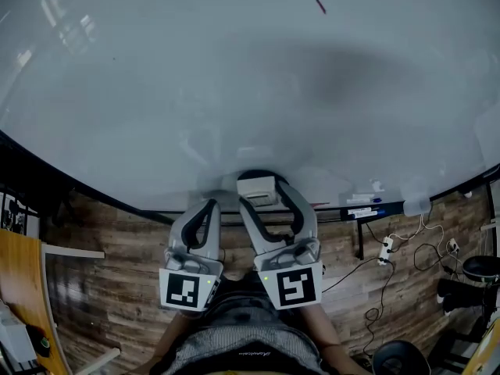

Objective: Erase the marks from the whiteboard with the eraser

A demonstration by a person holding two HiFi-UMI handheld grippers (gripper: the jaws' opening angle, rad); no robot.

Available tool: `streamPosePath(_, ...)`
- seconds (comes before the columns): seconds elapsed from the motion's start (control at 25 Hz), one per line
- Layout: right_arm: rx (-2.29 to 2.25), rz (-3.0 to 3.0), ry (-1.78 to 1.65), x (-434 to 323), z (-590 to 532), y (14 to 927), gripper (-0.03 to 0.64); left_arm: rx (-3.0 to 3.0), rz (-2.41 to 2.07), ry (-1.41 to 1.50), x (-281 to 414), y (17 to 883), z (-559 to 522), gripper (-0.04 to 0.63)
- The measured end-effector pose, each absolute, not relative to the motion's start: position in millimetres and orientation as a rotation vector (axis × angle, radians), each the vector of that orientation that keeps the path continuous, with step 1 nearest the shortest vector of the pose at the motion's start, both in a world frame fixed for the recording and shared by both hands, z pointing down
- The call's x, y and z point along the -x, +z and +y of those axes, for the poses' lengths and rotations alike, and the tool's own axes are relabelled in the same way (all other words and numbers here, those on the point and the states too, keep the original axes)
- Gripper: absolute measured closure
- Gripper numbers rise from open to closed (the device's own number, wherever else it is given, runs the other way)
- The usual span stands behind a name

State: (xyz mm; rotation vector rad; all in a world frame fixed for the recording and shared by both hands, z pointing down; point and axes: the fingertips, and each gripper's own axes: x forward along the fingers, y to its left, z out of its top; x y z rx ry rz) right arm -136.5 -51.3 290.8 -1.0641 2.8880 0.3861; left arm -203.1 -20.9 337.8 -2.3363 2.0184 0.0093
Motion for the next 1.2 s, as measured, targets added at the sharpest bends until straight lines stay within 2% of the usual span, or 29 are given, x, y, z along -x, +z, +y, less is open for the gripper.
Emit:
streamPosePath(0.36,1.011,2.913,0.361,122,-55,295,0.373,2.349,2.072,0.019,177,345,-22,0.592)
streamPosePath(1.2,1.128,2.870,0.385,127,-55,295,0.373,2.569,1.743,-0.011,168,350,-36,0.592)
